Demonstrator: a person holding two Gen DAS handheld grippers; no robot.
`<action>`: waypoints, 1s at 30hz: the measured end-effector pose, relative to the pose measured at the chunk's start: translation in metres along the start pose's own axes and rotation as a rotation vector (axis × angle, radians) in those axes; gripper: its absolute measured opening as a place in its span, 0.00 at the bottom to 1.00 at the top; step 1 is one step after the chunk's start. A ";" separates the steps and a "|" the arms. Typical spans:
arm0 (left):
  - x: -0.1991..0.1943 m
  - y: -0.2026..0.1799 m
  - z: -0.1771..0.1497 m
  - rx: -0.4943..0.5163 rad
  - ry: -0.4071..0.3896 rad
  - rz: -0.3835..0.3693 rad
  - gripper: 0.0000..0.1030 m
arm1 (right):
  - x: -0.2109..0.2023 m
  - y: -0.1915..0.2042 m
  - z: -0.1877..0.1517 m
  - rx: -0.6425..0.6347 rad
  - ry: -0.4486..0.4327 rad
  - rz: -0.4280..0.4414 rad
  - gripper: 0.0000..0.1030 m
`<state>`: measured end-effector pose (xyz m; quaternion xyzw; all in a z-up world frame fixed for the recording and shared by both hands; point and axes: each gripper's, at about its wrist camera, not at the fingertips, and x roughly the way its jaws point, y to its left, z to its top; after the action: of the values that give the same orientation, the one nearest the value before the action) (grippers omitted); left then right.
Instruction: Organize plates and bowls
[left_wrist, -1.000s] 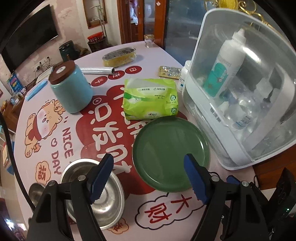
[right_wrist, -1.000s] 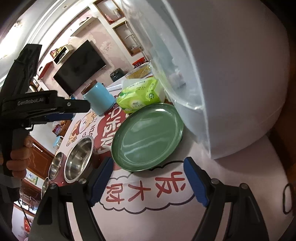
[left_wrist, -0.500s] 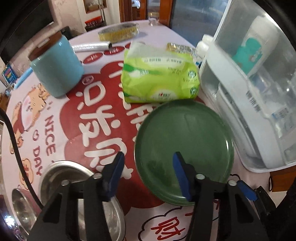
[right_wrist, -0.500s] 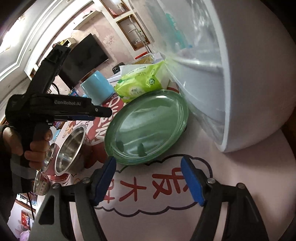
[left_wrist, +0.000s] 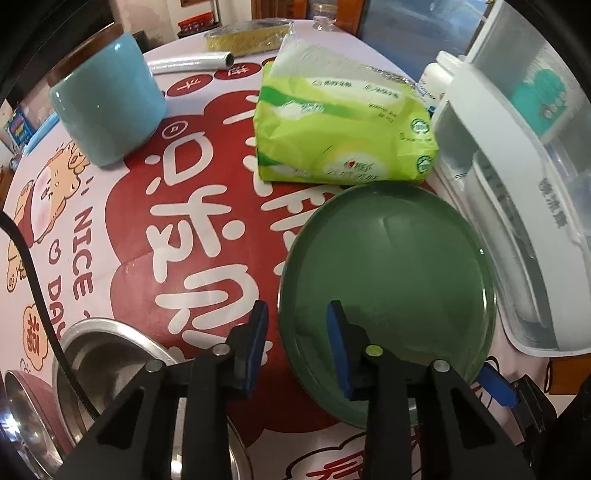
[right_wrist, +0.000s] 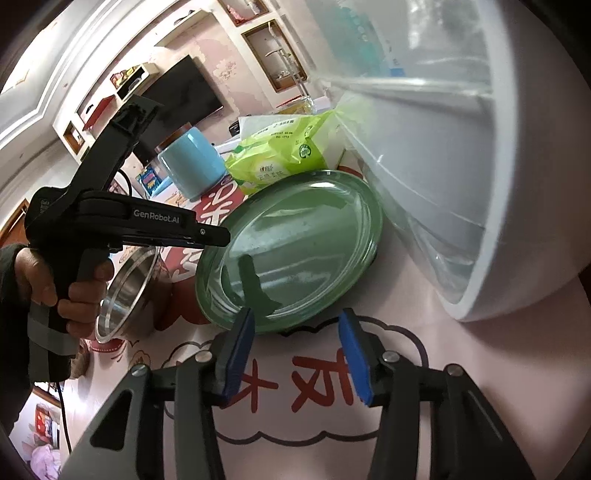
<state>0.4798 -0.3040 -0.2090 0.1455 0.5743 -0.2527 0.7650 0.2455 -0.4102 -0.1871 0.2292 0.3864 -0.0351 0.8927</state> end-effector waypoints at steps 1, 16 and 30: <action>0.000 -0.001 -0.001 -0.001 0.001 0.000 0.29 | 0.001 -0.001 0.000 0.002 0.004 -0.002 0.44; 0.009 -0.013 -0.002 0.048 -0.003 0.023 0.27 | 0.008 0.006 0.003 -0.040 -0.010 -0.030 0.42; 0.005 -0.014 -0.012 0.079 0.019 0.039 0.27 | 0.005 -0.002 0.003 -0.004 0.006 0.008 0.32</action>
<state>0.4631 -0.3106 -0.2167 0.1890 0.5681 -0.2588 0.7580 0.2504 -0.4129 -0.1893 0.2289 0.3881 -0.0301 0.8922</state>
